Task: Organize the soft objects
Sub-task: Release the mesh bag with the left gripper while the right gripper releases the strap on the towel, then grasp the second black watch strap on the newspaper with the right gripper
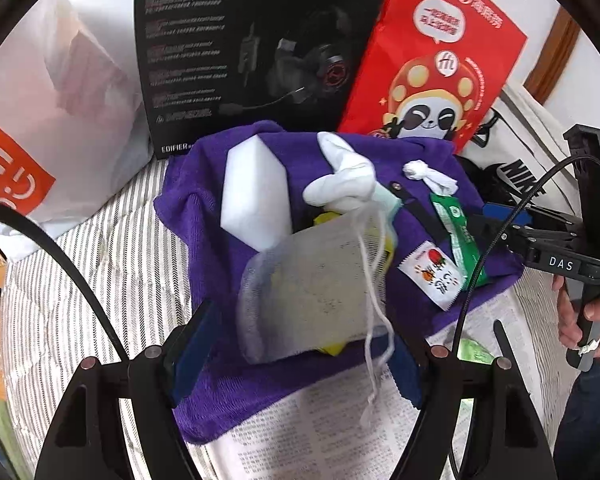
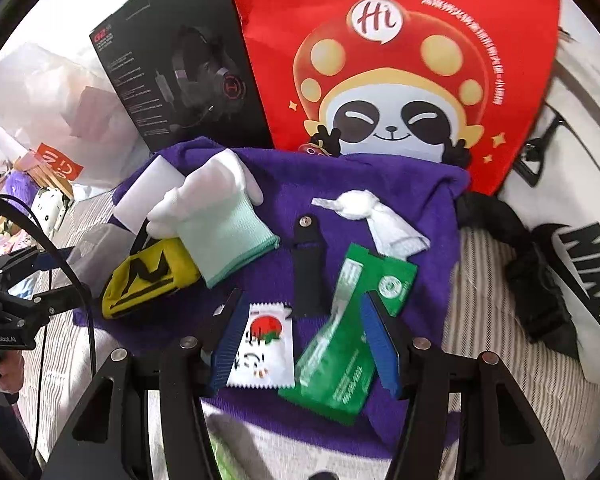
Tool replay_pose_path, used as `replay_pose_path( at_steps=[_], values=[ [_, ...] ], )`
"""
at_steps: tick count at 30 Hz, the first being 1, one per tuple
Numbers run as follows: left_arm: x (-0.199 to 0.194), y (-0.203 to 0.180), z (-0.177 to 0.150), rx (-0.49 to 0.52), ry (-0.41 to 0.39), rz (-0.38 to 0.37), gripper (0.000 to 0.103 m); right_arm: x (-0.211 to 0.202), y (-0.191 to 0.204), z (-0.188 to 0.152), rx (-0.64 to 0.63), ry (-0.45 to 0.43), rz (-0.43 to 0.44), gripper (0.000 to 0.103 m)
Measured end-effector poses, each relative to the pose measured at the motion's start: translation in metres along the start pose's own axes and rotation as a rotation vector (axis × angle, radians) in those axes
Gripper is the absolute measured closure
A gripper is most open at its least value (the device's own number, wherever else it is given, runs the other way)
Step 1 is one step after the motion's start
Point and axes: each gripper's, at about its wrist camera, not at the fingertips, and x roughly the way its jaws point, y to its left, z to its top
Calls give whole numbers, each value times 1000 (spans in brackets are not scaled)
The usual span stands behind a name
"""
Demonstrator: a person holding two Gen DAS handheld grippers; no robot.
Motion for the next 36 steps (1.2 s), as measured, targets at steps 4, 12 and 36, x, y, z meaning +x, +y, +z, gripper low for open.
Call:
replay_pose_path(
  at_steps=[4, 12, 36],
  values=[
    [-8, -10, -7, 23, -2, -1, 26, -13, -3, -9, 1, -7, -9, 45],
    [-15, -15, -31, 17, 23, 17, 26, -34, -19, -31, 22, -3, -8, 45],
    [-35, -49, -89, 24, 59, 15, 26, -51, -11, -160, -3, 124, -13, 51]
  ],
)
